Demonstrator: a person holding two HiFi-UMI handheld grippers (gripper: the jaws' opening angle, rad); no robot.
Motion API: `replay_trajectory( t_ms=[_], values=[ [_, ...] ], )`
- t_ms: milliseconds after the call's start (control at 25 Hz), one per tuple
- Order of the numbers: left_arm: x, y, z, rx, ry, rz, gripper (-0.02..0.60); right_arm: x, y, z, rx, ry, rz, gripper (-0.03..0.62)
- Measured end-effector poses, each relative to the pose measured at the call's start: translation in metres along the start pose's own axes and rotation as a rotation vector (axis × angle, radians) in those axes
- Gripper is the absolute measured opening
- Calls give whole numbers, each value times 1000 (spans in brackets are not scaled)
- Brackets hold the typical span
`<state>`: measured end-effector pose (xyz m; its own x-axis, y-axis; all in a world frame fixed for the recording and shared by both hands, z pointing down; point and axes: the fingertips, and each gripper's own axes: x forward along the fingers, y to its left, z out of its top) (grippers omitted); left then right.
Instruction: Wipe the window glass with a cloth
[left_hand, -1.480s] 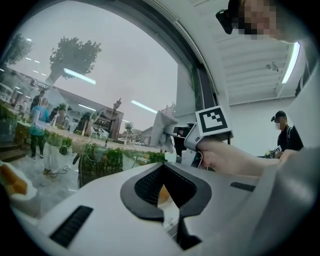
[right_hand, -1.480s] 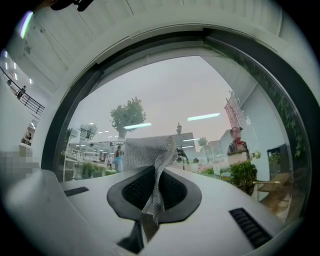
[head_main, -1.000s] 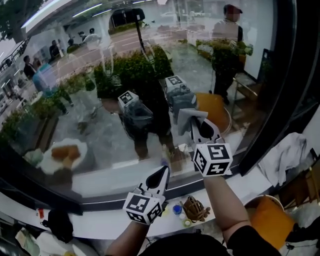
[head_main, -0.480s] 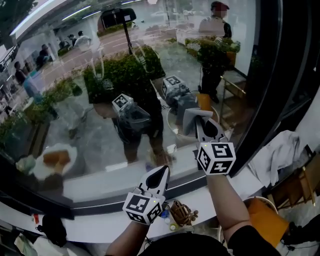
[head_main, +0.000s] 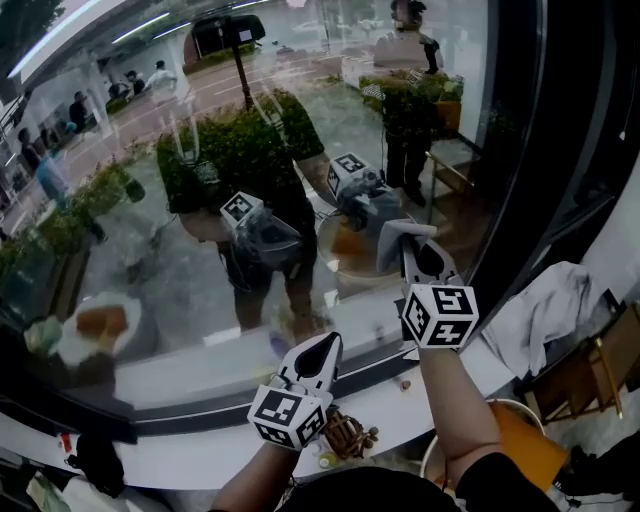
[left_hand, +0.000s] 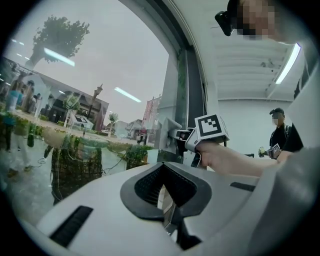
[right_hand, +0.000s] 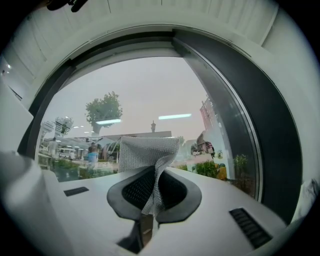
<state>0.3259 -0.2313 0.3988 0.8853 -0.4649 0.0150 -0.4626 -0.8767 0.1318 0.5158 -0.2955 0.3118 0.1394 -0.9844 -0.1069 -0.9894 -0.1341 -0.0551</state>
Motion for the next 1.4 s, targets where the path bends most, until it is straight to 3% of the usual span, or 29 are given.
replay_trajectory(
  t_ms=[200, 720, 1400],
  values=[
    [15, -8, -2, 6, 7, -12, 8, -1, -23, -3, 10, 2, -15, 41],
    [17, -6, -13, 21, 40, -20, 8, -1, -21, 1, -2, -23, -12, 41],
    [5, -7, -8, 24, 20, 0, 8, -1, -21, 0, 9, -16, -15, 41]
  ],
)
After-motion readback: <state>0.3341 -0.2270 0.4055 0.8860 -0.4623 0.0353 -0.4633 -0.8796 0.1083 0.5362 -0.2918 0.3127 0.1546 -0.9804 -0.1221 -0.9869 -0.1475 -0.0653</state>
